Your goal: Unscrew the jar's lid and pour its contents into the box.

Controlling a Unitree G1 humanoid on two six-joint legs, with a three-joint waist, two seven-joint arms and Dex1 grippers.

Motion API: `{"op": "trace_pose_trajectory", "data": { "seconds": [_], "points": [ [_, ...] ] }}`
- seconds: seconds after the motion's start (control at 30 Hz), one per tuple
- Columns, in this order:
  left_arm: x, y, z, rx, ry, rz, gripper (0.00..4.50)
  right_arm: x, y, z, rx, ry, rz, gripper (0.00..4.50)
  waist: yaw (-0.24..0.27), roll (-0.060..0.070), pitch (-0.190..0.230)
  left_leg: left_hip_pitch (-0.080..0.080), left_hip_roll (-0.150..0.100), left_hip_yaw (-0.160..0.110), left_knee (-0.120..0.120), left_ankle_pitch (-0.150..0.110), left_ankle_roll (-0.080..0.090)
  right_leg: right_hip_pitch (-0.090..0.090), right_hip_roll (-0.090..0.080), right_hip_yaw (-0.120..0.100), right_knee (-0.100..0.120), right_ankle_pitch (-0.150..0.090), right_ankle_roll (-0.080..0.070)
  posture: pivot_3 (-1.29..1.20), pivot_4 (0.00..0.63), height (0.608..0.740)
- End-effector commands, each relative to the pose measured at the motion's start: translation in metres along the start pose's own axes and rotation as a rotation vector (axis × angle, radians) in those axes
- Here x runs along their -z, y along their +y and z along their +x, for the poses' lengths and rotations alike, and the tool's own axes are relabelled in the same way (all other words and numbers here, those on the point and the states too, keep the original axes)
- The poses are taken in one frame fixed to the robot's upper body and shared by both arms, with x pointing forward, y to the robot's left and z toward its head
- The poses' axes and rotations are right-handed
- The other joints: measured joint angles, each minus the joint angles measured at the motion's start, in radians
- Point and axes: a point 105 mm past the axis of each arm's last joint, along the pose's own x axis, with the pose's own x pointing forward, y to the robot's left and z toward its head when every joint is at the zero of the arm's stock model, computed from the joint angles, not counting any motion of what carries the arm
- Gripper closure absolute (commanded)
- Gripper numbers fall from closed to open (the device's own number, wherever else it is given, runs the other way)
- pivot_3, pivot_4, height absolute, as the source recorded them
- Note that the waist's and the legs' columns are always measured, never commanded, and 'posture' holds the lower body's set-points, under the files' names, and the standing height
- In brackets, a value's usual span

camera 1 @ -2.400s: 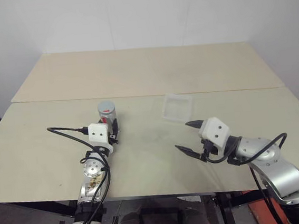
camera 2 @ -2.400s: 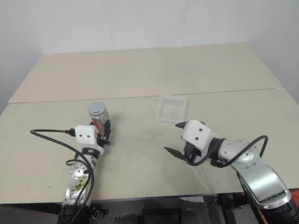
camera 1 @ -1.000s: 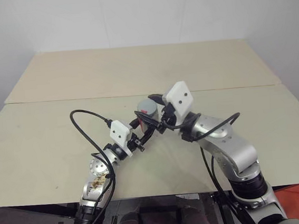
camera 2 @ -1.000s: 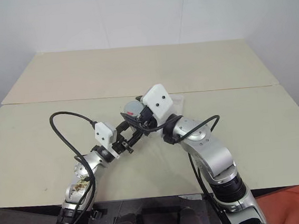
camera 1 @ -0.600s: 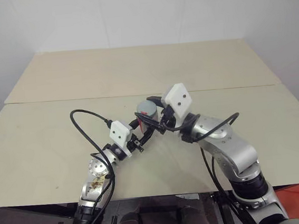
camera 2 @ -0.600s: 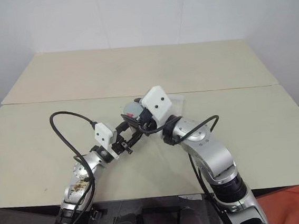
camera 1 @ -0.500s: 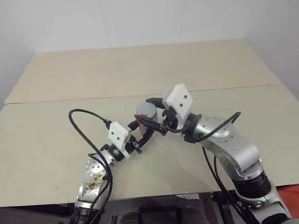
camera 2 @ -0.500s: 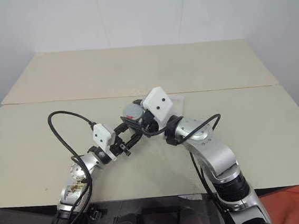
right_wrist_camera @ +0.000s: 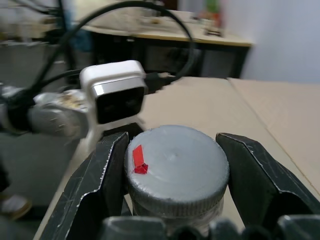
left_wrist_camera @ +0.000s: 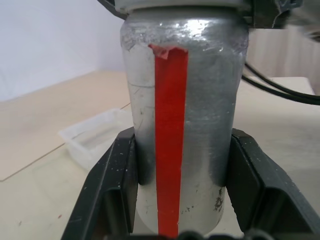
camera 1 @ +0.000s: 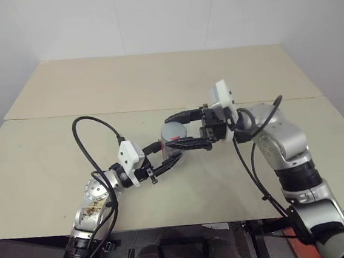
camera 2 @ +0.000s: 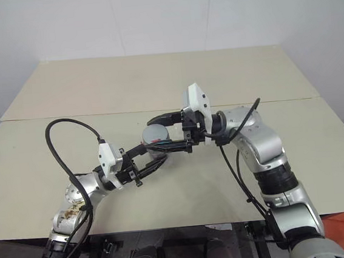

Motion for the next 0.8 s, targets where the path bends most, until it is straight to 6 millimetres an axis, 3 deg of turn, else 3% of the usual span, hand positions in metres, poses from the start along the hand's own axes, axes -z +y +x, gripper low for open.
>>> {"op": "trace_pose_trajectory", "data": {
  "seconds": [0.03, 0.27, 0.4, 0.47, 0.6, 0.8],
  "points": [
    [-0.016, -0.006, 0.011, 0.061, -0.058, 0.049, 2.41, -0.008, 0.003, 0.009, -0.166, -0.033, -0.034, 1.72, -0.001, 0.000, 0.000, 0.000, 0.000, 0.000, 0.000, 0.000, 0.000, 0.000, 0.000, 0.000, 0.000, 0.000, 0.000, 0.00, 0.150, 0.740],
    [-0.016, -0.010, 0.012, 0.065, -0.060, 0.047, 2.41, -0.006, -0.010, 0.008, -0.258, 0.002, -0.076, 1.72, 0.000, 0.000, 0.000, 0.000, 0.000, 0.000, 0.000, 0.000, 0.000, 0.000, 0.000, 0.000, 0.001, 0.000, 0.000, 0.00, 0.150, 0.740],
    [-0.014, -0.011, 0.009, 0.062, -0.052, 0.043, 2.41, -0.002, -0.023, 0.007, -0.179, 0.041, -0.126, 1.72, 0.001, 0.001, 0.000, 0.000, 0.000, 0.000, 0.000, 0.000, 0.000, 0.000, 0.000, 0.000, 0.001, 0.000, 0.000, 0.00, 0.150, 0.740],
    [-0.014, -0.009, 0.008, 0.041, -0.054, 0.039, 2.41, -0.005, -0.024, 0.002, -0.181, 0.024, -0.117, 1.01, 0.002, 0.001, 0.000, 0.000, 0.000, 0.000, 0.000, 0.000, 0.000, 0.000, 0.000, 0.000, 0.001, 0.000, 0.000, 0.00, 0.150, 0.740],
    [-0.009, -0.006, 0.005, 0.013, -0.039, 0.039, 2.41, -0.015, -0.022, -0.011, -0.147, -0.006, -0.135, 0.02, 0.006, 0.001, 0.001, 0.000, 0.000, 0.000, 0.000, 0.000, 0.000, 0.000, -0.001, 0.000, 0.001, 0.000, 0.000, 0.00, 0.150, 0.740],
    [0.001, -0.003, -0.002, -0.031, -0.035, -0.011, 2.41, -0.035, -0.006, -0.028, -0.036, -0.008, -0.237, 0.02, 0.010, 0.001, 0.001, 0.000, 0.000, 0.000, 0.000, 0.000, 0.000, -0.001, -0.001, 0.000, 0.001, 0.000, 0.000, 0.00, 0.150, 0.740]
  ]
}}
